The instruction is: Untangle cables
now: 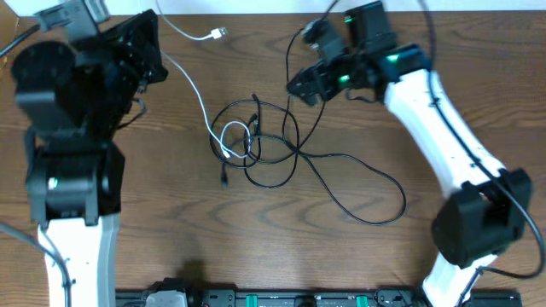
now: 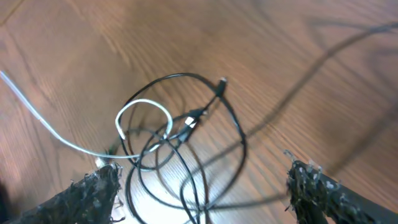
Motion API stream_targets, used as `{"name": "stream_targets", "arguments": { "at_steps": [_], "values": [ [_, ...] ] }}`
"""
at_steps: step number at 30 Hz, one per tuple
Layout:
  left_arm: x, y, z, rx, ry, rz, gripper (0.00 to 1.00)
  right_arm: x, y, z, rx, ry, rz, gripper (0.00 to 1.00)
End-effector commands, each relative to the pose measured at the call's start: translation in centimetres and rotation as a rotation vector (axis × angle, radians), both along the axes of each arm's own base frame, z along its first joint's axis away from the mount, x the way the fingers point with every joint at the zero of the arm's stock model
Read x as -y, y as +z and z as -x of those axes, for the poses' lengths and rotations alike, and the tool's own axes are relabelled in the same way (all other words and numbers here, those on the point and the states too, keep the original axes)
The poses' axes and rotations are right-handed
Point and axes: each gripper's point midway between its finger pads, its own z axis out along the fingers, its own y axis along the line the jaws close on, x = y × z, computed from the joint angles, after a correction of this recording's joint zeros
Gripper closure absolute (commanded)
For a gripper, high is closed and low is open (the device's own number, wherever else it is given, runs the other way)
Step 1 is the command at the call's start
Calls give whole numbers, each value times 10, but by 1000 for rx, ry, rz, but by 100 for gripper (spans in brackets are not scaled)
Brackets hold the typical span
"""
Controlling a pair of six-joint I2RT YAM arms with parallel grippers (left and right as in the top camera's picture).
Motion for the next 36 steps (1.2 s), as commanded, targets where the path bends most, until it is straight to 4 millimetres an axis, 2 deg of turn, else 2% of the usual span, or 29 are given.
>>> {"name": "stream_targets", "arguments": {
  "at_steps": [1, 4, 6, 11, 15, 21, 27, 36],
  "values": [
    [5, 18, 15, 48, -20, 17, 93, -29, -20, 8, 10, 95, 14, 17],
    [5, 31, 23, 91, -20, 14, 93, -54, -36, 20, -2, 172, 8, 18],
    [2, 36, 25, 113, -1, 12, 93, -68, -37, 33, -1, 256, -22, 20],
    [-8, 47, 25, 153, 53, 20, 93, -85, -37, 51, 3, 331, -30, 20],
    [-11, 74, 31, 249, 62, 60, 93, -89, -39, 55, -3, 339, -22, 20],
    [-15, 128, 65, 422, 90, 57, 92, -86, -42, 60, -33, 339, -10, 19],
    [-18, 147, 91, 488, 113, 46, 93, -89, -41, 65, -39, 361, -24, 19],
    [-19, 188, 131, 660, 126, 50, 93, -92, -37, 69, -32, 392, -51, 19]
  ]
}}
